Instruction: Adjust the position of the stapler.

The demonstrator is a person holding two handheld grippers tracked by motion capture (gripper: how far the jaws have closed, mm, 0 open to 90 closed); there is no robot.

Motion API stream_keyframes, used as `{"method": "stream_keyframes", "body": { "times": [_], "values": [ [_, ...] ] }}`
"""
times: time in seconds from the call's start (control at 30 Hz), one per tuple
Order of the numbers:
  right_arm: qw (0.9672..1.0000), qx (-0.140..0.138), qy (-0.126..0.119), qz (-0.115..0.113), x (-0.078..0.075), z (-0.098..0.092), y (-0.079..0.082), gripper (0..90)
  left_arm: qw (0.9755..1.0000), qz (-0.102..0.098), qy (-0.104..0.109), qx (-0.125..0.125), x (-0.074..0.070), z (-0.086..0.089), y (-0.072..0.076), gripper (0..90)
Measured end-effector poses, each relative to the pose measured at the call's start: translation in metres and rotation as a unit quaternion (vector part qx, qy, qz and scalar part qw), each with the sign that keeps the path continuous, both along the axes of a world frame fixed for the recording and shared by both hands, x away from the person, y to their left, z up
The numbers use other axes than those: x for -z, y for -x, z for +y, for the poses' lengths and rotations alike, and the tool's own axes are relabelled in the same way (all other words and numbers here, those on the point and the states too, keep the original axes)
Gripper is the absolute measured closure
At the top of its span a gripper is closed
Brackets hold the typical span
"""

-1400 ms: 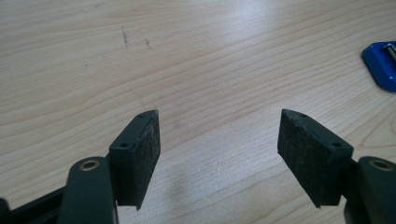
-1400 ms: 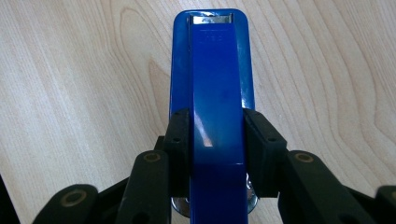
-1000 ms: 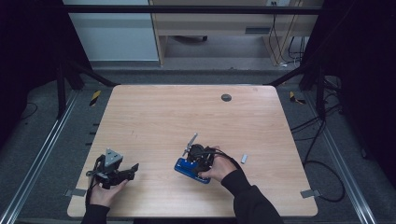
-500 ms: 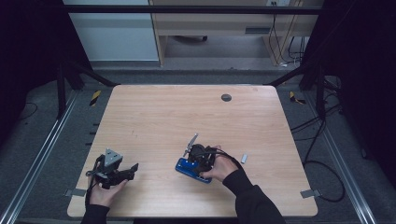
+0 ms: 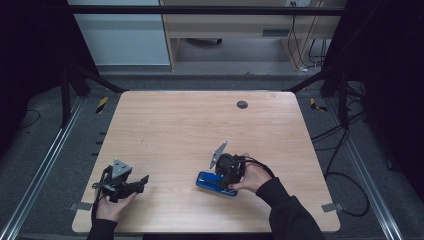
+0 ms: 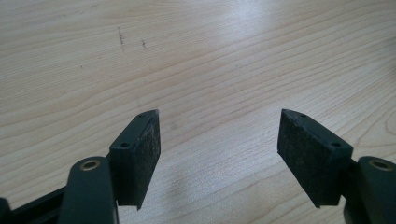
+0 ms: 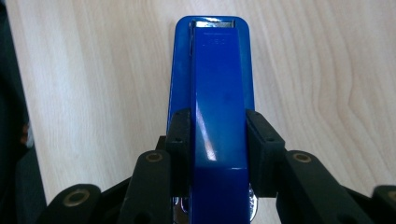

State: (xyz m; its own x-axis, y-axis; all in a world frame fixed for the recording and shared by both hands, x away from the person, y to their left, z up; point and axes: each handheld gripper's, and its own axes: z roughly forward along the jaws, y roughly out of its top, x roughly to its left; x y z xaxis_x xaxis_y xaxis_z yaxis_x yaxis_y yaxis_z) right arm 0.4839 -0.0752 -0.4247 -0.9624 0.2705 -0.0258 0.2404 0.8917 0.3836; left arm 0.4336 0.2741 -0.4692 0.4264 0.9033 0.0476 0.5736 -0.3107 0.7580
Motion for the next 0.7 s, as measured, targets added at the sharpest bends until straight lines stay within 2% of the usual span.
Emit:
{"method": "stream_keyframes", "body": {
  "times": [0.1, 0.13, 0.37, 0.4, 0.47, 0.5, 0.6, 0.67, 0.7],
  "values": [
    [0.9999, -0.013, 0.004, 0.000, 0.002, -0.004, 0.001, 66.1, 1.0000, 0.000, 0.001, 0.001, 0.000, 0.000, 0.000, 29.9],
    [0.9997, -0.020, 0.006, 0.009, 0.004, -0.006, 0.002, 66.1, 1.0000, -0.001, 0.001, 0.001, 0.000, 0.000, 0.000, 29.9],
    [0.9973, -0.072, -0.005, 0.011, 0.017, -0.004, 0.008, 66.1, 1.0000, 0.001, 0.001, 0.002, 0.000, 0.000, 0.000, 29.9],
    [0.9973, -0.072, -0.005, 0.011, 0.017, -0.004, 0.008, 66.1, 1.0000, 0.001, 0.001, 0.002, 0.000, 0.000, 0.000, 29.9],
    [0.9960, -0.089, -0.006, 0.008, 0.021, -0.003, 0.011, 66.1, 1.0000, 0.001, 0.002, 0.003, 0.000, 0.000, 0.000, 29.9],
    [0.9948, -0.100, -0.017, 0.008, 0.022, -0.004, 0.012, 66.1, 1.0000, 0.000, 0.002, 0.003, 0.000, 0.000, 0.000, 29.9],
    [0.9941, -0.105, -0.024, 0.011, 0.023, -0.005, 0.013, 66.1, 1.0000, 0.001, 0.002, 0.003, 0.000, 0.000, 0.000, 29.9],
    [0.9929, -0.116, -0.026, 0.005, 0.023, -0.005, 0.014, 66.1, 1.0000, 0.002, 0.001, 0.004, 0.000, -0.001, 0.000, 29.9],
    [0.9911, -0.129, -0.034, -0.001, 0.024, -0.005, 0.015, 66.0, 1.0000, 0.002, 0.001, 0.005, 0.000, -0.001, 0.000, 29.9]
  ]
}}
